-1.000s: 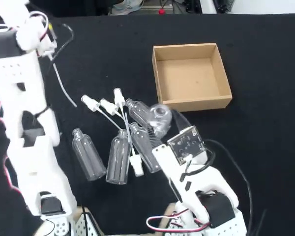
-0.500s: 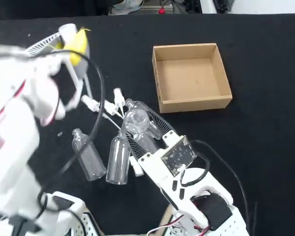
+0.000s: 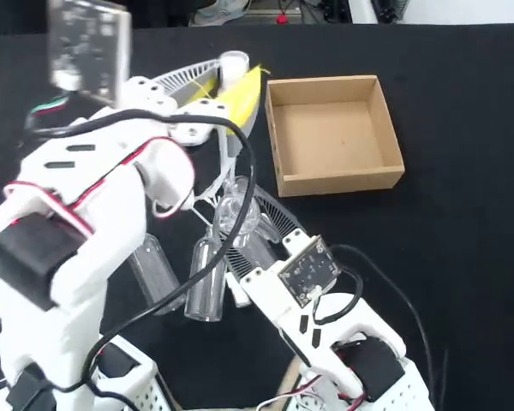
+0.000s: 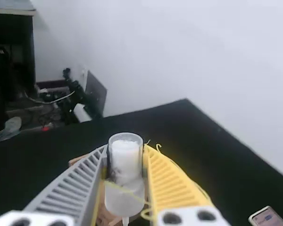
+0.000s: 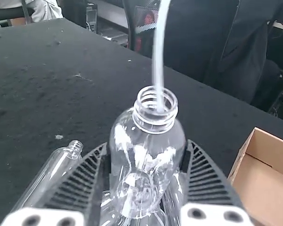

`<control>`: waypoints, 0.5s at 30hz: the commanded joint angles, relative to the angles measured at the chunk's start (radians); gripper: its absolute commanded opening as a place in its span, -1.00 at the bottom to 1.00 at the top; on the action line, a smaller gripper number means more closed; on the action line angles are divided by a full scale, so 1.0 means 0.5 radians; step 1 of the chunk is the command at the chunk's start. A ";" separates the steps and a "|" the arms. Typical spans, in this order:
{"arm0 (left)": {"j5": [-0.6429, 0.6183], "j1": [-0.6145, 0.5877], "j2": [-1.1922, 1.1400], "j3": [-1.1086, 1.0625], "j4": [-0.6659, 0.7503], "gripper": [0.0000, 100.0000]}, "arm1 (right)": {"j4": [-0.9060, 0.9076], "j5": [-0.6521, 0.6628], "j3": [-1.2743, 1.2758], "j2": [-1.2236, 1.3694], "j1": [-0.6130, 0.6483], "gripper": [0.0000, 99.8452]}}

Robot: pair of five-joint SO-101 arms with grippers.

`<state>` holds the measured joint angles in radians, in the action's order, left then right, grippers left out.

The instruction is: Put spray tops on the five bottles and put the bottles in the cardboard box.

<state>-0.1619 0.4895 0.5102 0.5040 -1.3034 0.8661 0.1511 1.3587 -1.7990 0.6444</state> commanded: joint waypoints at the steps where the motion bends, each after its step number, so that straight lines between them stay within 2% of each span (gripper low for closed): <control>1: 0.095 0.017 0.040 -0.038 0.055 -0.93 | 0.012 -0.015 -0.020 -0.103 0.009 -0.71; 8: 0.083 0.032 0.040 -0.091 0.055 -0.93 | 0.012 -0.015 -0.026 -0.106 0.012 -0.71; 11: 0.083 0.137 0.049 -0.186 0.034 -0.93 | 0.012 -0.015 -0.026 -0.106 0.009 -0.71; 15: 0.083 0.213 0.163 -0.247 -0.086 -0.79 | 0.015 -0.015 -0.029 -0.106 0.009 -0.71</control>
<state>-0.1204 0.5570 0.5194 0.3905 -1.3172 0.8661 0.1511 1.3587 -1.7990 0.6444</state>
